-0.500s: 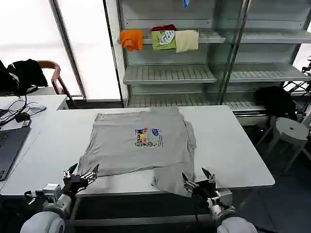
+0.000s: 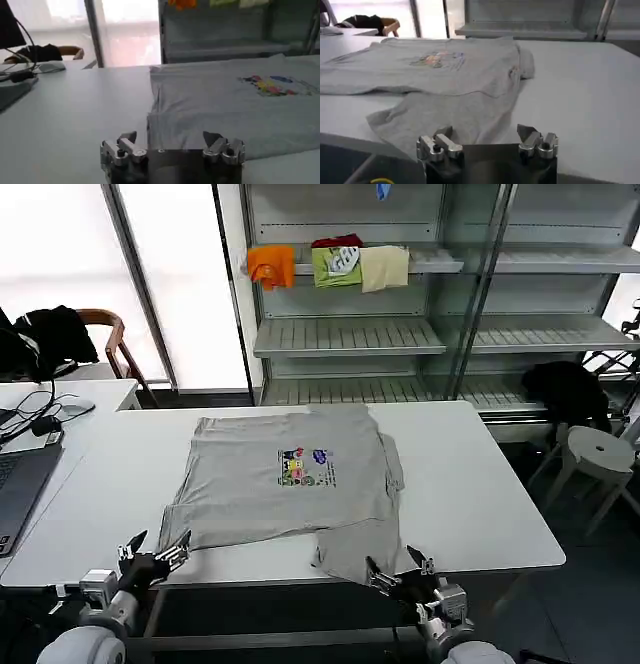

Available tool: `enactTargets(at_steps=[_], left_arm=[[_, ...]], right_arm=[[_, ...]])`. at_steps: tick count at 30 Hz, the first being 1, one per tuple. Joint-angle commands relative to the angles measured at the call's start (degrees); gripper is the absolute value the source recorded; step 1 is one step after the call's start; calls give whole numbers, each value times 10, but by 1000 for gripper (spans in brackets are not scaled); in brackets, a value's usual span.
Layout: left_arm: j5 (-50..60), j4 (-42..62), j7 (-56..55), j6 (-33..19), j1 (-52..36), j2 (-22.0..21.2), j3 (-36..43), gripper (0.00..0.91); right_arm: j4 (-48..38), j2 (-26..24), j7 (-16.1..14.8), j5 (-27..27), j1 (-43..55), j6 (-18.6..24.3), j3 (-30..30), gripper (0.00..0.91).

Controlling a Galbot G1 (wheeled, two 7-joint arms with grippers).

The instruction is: Fold and organize the clothes.

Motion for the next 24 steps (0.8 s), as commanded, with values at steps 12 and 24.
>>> enactTargets(at_steps=[12,24], left_arm=[[-29,10,5,-11,27,0,-5,60],[-32,10,18,-20,22,-2,4,10]], right_arm=[[-14,0,-16,2,-3,-1,-8,0],[-1,9,-2,31,1,8,-2,0]])
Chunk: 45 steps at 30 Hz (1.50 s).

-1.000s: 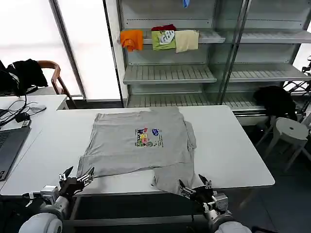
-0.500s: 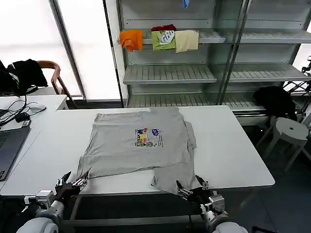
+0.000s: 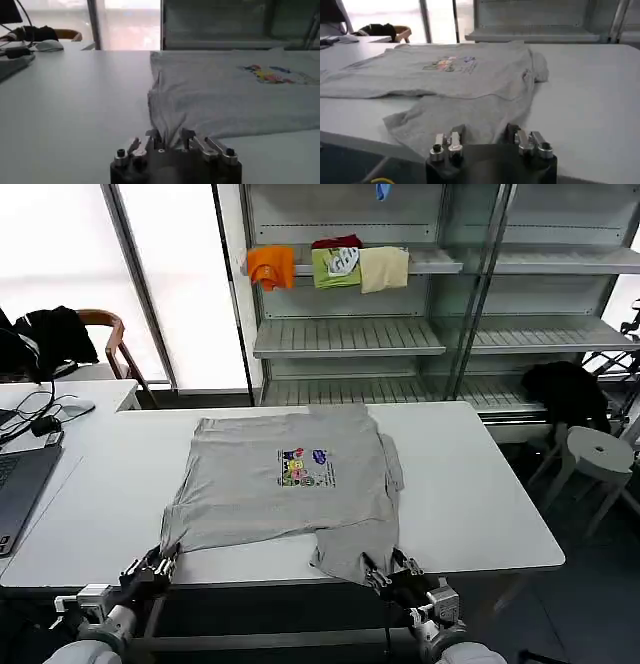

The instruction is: Fold and organize the clothes.

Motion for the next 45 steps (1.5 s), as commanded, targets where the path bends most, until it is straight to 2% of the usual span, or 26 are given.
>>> enactTargets(at_steps=[1,5,9,19,26,35,45], left_arm=[[-9,3,1,-16,-3,0,3,10],[-49,5,-16,-52,-24,-4,0,10],[-100,4,-14,-57,-61,-6,-10,10],[-121,48,-8,-40,-171,-21,5,10],[-95,88,-10,-20,-232,-31,23,10],[-53,151,-4,-23,-272,-28,30,10],[-21,217,0,-44,-292,-31,37,10]], right_arm=[[4,2,9,20,2,15,2,0],[10,8,21,51,10,46,5,0],[-2,19,32,56,50,72,11,0],[-86,29,41,67,187,52,21,0],[-177,39,53,71,325,28,3,0],[-325,56,40,46,422,41,0,0],[-409,66,12,7,456,61,6,0]])
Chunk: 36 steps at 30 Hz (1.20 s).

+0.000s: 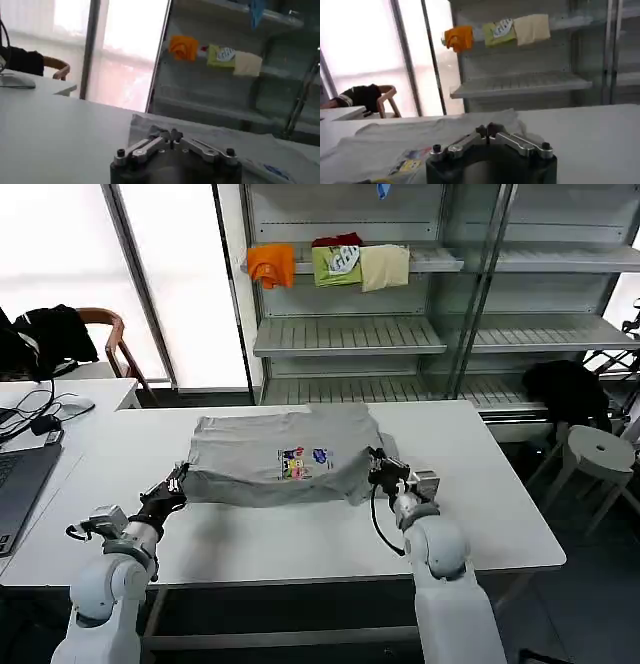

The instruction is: Fold and organize the clothes.

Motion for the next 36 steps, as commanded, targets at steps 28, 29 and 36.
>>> enactTargets(at_steps=[28,29,36], left_arm=[[59,102,11,-20,-56,6,11,907],[62,94,11,-16,-50,6,11,907],[115,48,24,15,4,14,15,907]], right_arm=[[-184,4,-4,-68,117,66,27,907],[-151,-2,-15,-64,101,45,25,907],[36,-55,-25,-35,-38,-54,22,907]])
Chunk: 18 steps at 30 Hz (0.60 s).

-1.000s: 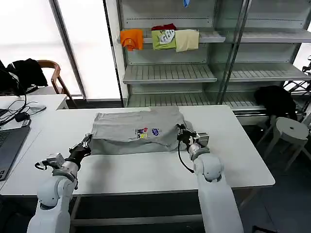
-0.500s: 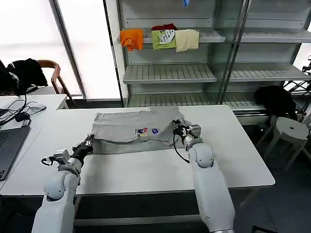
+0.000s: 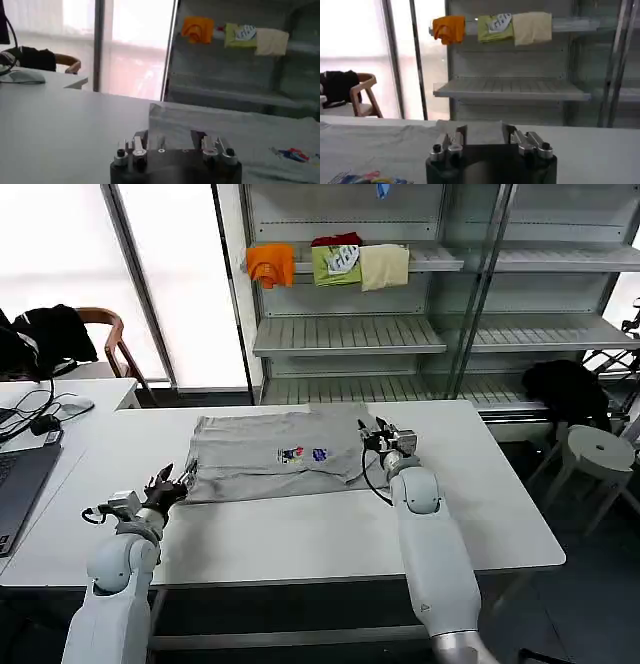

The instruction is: Fold and organize the clothes.

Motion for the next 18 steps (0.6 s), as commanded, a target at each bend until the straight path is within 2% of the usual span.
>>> enactTargets(at_steps=[1,5,11,17,18], left_arm=[[52,-52,8,32,57,5,4,907],[59,-57,7,36,67,6,4,907],[58,-58,5,45,66,7,4,907],[58,-55,4,46,65,8,3,907],[58,-55,4,46,65,8,3,907]], right_arm=[[177,-71,-6,14,-137,-80,6,907],[197,-85,-5,14,-177,-80,26,907],[194,-88,-6,18,-184,-80,41,907],[186,-72,-10,12,-182,-79,28,836],[184,-69,-10,7,-181,-79,24,796]])
